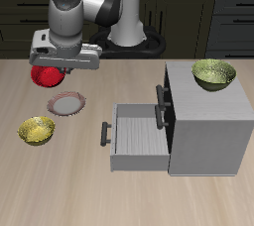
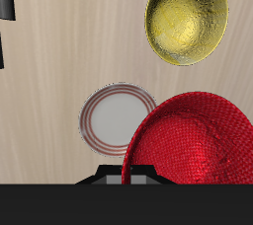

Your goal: Place the red bowl on the plate and close the bottom drawer of the white cabinet

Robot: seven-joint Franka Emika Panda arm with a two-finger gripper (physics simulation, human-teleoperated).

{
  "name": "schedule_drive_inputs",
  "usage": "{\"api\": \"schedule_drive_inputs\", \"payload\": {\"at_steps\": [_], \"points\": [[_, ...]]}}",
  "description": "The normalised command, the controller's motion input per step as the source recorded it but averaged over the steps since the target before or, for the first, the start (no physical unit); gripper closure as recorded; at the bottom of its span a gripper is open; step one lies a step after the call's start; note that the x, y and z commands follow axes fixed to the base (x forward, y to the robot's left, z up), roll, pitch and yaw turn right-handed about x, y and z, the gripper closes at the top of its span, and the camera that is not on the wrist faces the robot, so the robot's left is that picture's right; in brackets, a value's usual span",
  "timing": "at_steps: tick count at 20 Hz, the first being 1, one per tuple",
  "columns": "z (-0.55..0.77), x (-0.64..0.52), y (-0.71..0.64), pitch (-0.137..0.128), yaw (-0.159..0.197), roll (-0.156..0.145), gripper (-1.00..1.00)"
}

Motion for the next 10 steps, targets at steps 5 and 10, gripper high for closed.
{"api": "schedule_drive_inputs", "payload": {"at_steps": [5, 10], "points": [[-0.09, 0.02, 0.03, 0.017, 0.008, 0.021, 1.0], [-0.2, 0.09, 0.04, 0.026, -0.002, 0.014, 1.0]]}}
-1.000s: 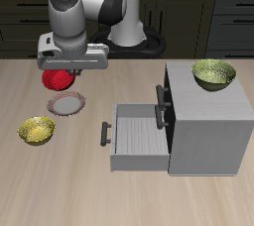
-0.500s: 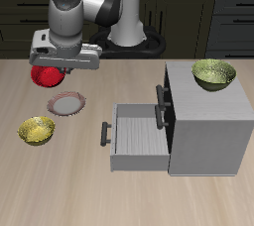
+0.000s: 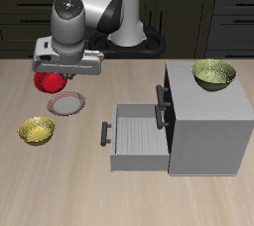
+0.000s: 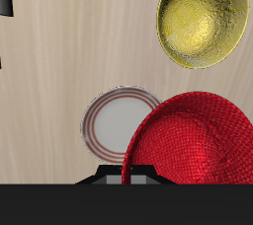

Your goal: Place the red bowl on the plate and close the bottom drawer of the white cabinet

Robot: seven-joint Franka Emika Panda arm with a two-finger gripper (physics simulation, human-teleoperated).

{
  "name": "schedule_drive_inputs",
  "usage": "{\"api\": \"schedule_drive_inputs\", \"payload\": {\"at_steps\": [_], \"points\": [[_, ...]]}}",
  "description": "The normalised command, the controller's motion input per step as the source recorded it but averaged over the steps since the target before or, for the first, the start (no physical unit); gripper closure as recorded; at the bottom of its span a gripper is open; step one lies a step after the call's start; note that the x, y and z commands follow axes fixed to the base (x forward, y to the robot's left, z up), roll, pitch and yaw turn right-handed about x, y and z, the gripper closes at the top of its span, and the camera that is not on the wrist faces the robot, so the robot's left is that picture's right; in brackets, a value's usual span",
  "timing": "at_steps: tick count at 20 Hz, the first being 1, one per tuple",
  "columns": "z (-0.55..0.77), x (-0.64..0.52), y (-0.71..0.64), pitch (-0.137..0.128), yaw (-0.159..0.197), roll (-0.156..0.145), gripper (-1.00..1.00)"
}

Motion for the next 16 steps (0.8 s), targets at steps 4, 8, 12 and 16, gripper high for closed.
{"api": "schedule_drive_inputs", "payload": {"at_steps": [4, 8, 12, 16], "points": [[-0.1, 0.06, 0.05, 0.012, -0.001, 0.012, 1.0], [-0.27, 0.09, 0.08, 0.036, -0.011, 0.017, 1.0], [-0.2, 0.06, 0.02, 0.03, -0.018, 0.011, 1.0], [-0.24, 0.07, -0.03, 0.039, -0.029, 0.011, 1.0]]}}
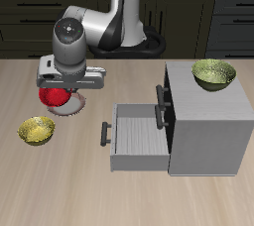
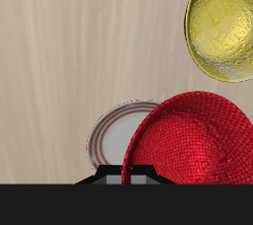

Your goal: Place the red bowl on the plate and close the bottom drawer of the white cabinet

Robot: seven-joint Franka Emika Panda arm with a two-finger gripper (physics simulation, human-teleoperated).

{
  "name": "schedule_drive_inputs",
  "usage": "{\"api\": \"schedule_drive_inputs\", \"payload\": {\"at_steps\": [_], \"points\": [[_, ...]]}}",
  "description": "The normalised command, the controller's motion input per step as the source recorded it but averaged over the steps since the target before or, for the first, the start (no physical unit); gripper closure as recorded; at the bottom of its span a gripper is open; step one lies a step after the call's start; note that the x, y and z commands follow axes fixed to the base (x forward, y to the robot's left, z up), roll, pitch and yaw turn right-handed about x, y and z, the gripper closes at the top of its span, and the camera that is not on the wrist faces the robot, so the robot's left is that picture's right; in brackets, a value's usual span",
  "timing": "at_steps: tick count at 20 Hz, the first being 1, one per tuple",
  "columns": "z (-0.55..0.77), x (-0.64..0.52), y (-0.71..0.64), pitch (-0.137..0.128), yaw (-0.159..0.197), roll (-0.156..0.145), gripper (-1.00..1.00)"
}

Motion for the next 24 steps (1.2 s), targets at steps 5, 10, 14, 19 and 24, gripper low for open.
{"api": "schedule_drive_inputs", "payload": {"at_steps": [5, 10, 14, 19, 24], "points": [[-0.26, 0.04, 0.0, 0.077, -0.045, -0.015, 1.0], [-0.2, -0.02, 0.01, 0.019, 0.007, -0.003, 1.0], [-0.16, -0.1, -0.07, 0.018, -0.013, -0.021, 1.0], [-0.02, -0.17, -0.06, -0.031, 0.013, -0.032, 1.0], [0.06, -0.27, 0.1, -0.097, 0.055, -0.034, 1.0]]}}
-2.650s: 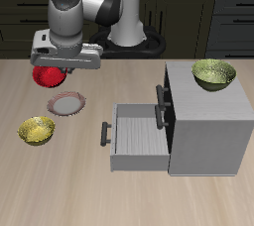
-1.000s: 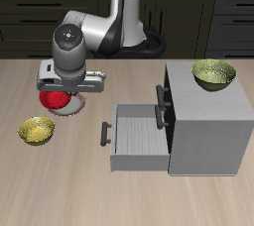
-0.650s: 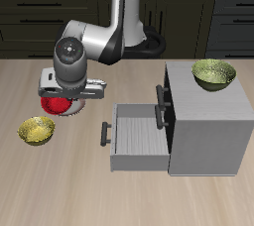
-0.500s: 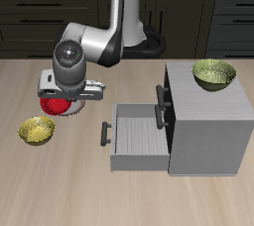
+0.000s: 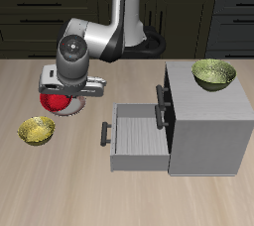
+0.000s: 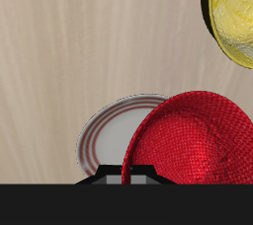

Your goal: Place the red bowl on the plate and close the bottom drawer of the white cabinet

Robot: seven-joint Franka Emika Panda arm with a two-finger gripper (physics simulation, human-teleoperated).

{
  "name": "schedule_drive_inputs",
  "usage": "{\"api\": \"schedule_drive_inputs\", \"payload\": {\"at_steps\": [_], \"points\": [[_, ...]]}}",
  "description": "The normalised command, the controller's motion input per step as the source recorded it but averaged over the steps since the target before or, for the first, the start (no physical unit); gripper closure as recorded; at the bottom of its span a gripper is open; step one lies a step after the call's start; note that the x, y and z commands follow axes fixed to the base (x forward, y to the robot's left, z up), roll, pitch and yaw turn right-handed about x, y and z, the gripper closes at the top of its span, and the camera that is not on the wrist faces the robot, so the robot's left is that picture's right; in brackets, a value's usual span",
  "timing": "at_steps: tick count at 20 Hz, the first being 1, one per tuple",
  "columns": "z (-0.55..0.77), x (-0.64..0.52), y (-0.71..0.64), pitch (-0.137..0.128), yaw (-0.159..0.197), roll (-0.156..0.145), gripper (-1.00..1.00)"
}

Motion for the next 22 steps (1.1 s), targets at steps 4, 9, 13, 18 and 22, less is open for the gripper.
{"api": "schedule_drive_inputs", "payload": {"at_steps": [4, 9, 13, 18, 22], "points": [[-0.13, -0.09, 0.03, 0.031, -0.049, 0.014, 1.0], [-0.09, 0.0, -0.05, 0.009, -0.013, -0.01, 1.0], [-0.18, 0.04, 0.03, 0.022, 0.015, 0.024, 1.0], [-0.23, 0.09, 0.12, 0.063, 0.038, 0.009, -1.0], [-0.06, 0.03, 0.05, 0.032, -0.001, 0.012, -1.0]]}}
